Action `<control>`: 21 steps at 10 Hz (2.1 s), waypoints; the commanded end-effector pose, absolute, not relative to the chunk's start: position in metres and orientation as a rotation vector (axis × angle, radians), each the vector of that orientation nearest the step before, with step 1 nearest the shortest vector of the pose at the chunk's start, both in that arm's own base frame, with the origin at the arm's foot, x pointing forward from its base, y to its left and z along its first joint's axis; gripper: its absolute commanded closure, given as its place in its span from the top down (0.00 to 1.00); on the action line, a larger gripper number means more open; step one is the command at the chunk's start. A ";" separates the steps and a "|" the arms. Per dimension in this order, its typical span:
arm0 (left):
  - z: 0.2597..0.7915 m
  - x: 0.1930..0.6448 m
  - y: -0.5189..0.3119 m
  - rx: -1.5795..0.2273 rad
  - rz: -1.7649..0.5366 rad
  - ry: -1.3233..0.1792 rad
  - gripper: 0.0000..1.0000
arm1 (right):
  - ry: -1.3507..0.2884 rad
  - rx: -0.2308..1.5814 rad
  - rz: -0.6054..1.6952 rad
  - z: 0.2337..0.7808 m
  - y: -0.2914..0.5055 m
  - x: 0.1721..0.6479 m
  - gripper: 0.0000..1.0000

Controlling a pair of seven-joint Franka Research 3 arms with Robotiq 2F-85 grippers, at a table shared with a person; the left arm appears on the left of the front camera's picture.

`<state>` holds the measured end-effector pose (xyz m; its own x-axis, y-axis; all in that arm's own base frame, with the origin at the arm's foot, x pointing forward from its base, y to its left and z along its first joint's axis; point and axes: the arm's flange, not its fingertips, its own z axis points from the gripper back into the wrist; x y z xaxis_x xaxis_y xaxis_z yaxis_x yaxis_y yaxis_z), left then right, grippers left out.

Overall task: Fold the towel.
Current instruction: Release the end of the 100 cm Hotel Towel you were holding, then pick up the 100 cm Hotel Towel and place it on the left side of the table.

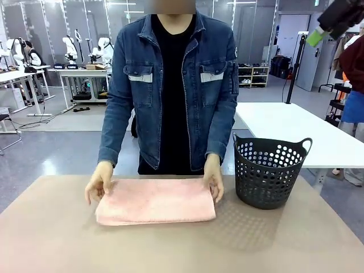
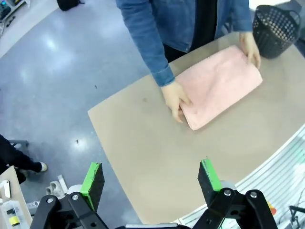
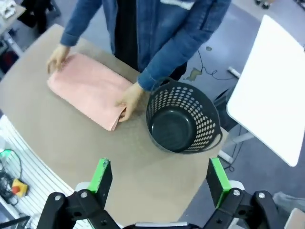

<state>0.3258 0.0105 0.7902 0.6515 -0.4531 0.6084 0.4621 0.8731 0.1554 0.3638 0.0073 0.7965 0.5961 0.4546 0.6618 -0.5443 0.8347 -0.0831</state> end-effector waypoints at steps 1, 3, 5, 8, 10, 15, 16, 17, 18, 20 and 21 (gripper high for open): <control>0.772 0.324 -0.001 -0.019 -0.507 -0.734 1.00 | -0.745 0.125 0.546 0.781 0.009 0.358 1.00; 0.784 0.322 0.012 -0.015 -0.512 -0.702 1.00 | -0.738 0.134 0.569 0.791 0.002 0.359 1.00; 0.784 0.322 0.012 -0.015 -0.512 -0.702 1.00 | -0.738 0.134 0.569 0.791 0.002 0.359 1.00; 0.784 0.322 0.012 -0.015 -0.512 -0.702 1.00 | -0.738 0.134 0.569 0.791 0.002 0.359 1.00; 0.784 0.322 0.012 -0.015 -0.512 -0.702 1.00 | -0.738 0.134 0.569 0.791 0.002 0.359 1.00; 0.784 0.322 0.012 -0.015 -0.512 -0.702 1.00 | -0.738 0.134 0.569 0.791 0.002 0.359 1.00; 0.784 0.322 0.012 -0.015 -0.512 -0.702 1.00 | -0.738 0.134 0.569 0.791 0.002 0.359 1.00; 0.784 0.322 0.012 -0.015 -0.512 -0.702 1.00 | -0.738 0.134 0.569 0.791 0.002 0.359 1.00; 0.784 0.322 0.012 -0.015 -0.512 -0.702 1.00 | -0.738 0.134 0.569 0.791 0.002 0.359 1.00; 0.784 0.322 0.012 -0.015 -0.512 -0.702 1.00 | -0.738 0.134 0.569 0.791 0.002 0.359 1.00; 0.784 0.322 0.012 -0.015 -0.512 -0.702 1.00 | -0.738 0.134 0.569 0.791 0.002 0.359 1.00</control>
<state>0.3222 0.0115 0.7803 0.6360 -0.4483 0.6281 0.4606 0.8736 0.1571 0.3577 0.0022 0.7892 0.5923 0.4569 0.6636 -0.5426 0.8351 -0.0907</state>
